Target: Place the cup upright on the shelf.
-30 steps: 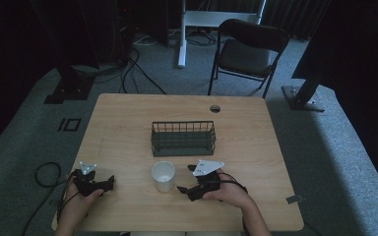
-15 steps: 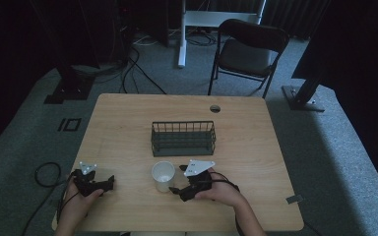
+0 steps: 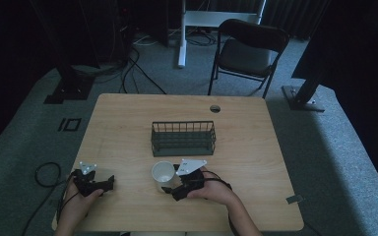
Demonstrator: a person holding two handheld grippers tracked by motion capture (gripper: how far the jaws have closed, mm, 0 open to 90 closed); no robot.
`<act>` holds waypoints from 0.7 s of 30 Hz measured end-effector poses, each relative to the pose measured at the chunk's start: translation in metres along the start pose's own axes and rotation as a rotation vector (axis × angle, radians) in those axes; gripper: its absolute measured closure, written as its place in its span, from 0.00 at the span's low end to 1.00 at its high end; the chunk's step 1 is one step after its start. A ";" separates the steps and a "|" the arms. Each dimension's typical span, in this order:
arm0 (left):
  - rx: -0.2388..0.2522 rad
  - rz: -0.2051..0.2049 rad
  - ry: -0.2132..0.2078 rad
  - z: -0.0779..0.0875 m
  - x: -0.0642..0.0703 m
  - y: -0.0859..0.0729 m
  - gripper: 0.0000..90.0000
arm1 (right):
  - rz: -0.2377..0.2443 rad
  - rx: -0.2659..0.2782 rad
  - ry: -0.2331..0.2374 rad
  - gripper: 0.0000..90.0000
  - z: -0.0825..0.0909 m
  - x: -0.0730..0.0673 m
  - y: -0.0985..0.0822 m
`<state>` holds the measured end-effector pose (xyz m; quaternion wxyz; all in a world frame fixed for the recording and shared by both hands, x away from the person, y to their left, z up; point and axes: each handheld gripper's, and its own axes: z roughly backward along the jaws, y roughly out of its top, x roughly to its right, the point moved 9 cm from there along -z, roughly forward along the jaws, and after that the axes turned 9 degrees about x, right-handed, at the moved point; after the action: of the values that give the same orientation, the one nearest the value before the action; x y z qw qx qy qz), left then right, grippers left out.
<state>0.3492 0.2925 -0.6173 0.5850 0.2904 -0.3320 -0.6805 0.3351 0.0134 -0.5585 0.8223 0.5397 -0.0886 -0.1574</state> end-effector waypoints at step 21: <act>-0.001 0.000 0.000 0.000 0.000 0.000 0.00 | 0.005 0.040 -0.006 0.18 -0.019 -0.002 0.016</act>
<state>0.3491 0.2926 -0.6172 0.5851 0.2903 -0.3318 -0.6806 0.3414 0.0364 -0.5518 0.8114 0.5554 -0.0955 -0.1551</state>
